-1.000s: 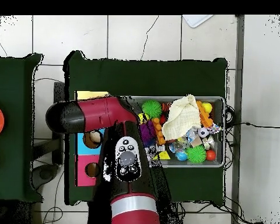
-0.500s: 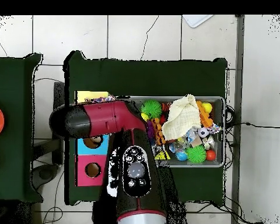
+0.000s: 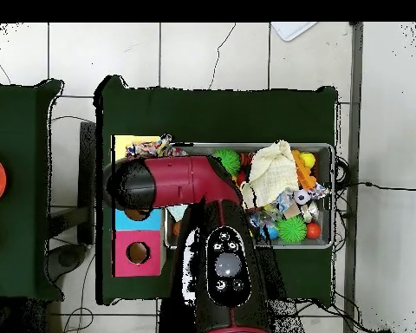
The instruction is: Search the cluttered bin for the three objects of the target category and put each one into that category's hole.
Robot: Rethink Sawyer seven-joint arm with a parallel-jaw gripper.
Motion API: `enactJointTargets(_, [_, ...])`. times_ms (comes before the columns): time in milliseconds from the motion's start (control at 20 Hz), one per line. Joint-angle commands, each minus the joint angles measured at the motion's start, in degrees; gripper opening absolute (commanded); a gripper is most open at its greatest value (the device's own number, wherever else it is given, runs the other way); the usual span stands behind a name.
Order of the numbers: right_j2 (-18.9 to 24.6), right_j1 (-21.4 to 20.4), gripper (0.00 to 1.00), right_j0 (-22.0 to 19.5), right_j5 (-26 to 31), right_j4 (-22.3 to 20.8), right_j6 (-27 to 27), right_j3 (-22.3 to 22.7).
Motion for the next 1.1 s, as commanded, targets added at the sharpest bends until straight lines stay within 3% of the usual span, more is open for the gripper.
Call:
enactJointTargets(50, [4.0, 0.9, 0.0, -2.2, -1.1, 0.9, 4.2, 7.7])
enactJointTargets(550, [3.7, 1.6, 0.0, -1.0, 0.6, 0.9, 5.3, 6.4])
enactJointTargets(750, [2.6, -0.3, 0.0, -0.2, 2.6, 0.1, 4.9, 5.7])
enactJointTargets(950, [0.8, -3.7, 0.0, 0.7, 8.7, -0.1, 4.4, 1.7])
enactJointTargets(1100, [1.8, -6.9, 0.0, -0.9, 14.6, 0.0, 0.0, 0.6])
